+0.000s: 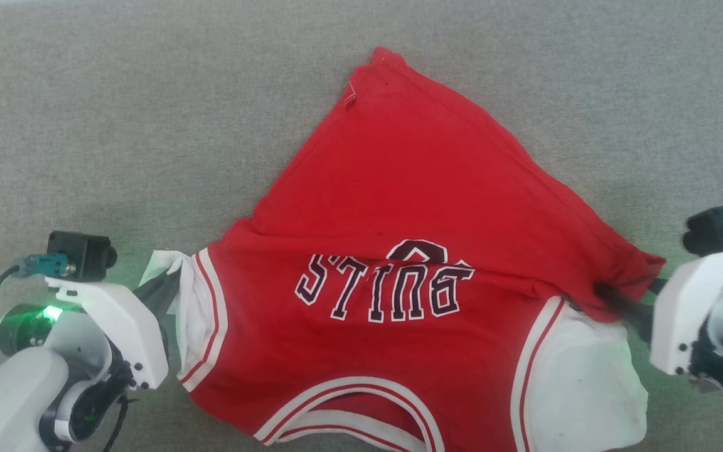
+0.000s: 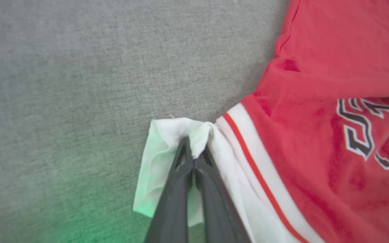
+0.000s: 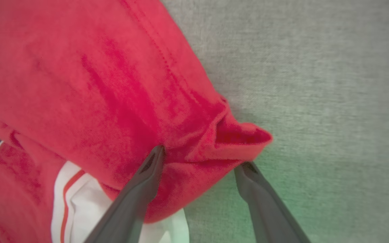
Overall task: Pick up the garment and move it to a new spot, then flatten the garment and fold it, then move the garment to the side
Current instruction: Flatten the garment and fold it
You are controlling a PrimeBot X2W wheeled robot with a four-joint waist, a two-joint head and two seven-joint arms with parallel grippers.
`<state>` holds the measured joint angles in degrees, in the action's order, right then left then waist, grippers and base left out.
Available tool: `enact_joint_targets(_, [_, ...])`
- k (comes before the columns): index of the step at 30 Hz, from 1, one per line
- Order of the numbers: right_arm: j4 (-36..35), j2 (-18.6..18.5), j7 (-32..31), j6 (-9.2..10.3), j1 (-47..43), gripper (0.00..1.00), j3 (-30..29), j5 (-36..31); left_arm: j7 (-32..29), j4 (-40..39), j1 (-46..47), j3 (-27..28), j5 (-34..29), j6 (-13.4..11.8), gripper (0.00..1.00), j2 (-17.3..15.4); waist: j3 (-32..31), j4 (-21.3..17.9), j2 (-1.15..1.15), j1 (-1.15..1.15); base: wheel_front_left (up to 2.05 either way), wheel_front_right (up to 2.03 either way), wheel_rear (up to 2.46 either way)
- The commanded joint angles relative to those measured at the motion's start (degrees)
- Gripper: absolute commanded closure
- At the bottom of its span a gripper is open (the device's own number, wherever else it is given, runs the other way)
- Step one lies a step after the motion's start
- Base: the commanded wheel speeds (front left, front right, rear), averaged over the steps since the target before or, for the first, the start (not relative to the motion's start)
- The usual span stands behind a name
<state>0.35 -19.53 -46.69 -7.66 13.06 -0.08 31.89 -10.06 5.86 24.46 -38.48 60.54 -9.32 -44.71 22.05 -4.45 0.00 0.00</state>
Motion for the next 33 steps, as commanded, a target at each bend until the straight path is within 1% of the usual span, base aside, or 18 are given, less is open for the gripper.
enact_joint_targets(1, [-1.2,-0.4,-0.9,0.23,-1.4,0.00,-0.8,-0.3,-0.4,1.0,-2.4,-1.1,0.4,0.0,1.00,0.3,-0.5,0.0,0.00,0.00,0.00,0.00,0.00])
enact_joint_targets(6, [-9.3,0.3,-2.9,0.21,-2.0,0.00,-3.9,-1.2,0.2,0.5,-2.9,-0.9,0.5,-0.2,1.00,0.3,-1.4,0.3,0.00,0.00,0.00,0.00,0.00])
enact_joint_targets(9, [-13.0,0.9,-3.7,0.21,-0.9,0.00,-4.3,-1.7,0.4,0.4,-2.8,-0.9,0.5,-0.3,1.00,0.6,-1.8,0.7,0.00,0.00,0.00,0.00,0.00])
enact_joint_targets(11, [-14.1,0.9,-3.8,0.21,0.2,0.00,-4.1,-1.8,0.5,0.4,-2.7,-1.1,0.5,-0.1,1.00,1.0,-2.0,1.2,0.00,0.00,0.00,0.00,0.00])
enact_joint_targets(14, [-13.6,0.7,-3.3,0.21,3.3,0.00,-2.6,-1.9,0.5,0.5,-2.2,-1.5,0.1,0.2,1.00,1.5,-2.1,2.4,0.00,0.00,0.00,0.00,0.00])
enact_joint_targets(18, [-9.9,-0.6,-1.7,0.21,9.6,0.00,0.2,-1.8,0.4,0.8,-0.8,-2.2,-0.6,0.6,1.00,2.9,-1.9,4.9,0.00,0.00,0.00,0.00,0.00])
enact_joint_targets(23, [-1.9,-3.4,0.1,0.19,18.9,0.00,4.9,-1.5,0.0,2.0,2.1,-4.0,-2.1,2.1,1.00,5.7,-1.0,9.7,0.00,0.00,0.00,0.00,0.00])
enact_joint_targets(33, [15.4,-7.8,-0.2,0.19,34.2,0.00,13.7,-0.2,0.5,7.7,8.1,-7.8,-4.1,6.4,1.00,13.9,1.3,21.0,0.00,0.00,0.00,0.00,0.00])
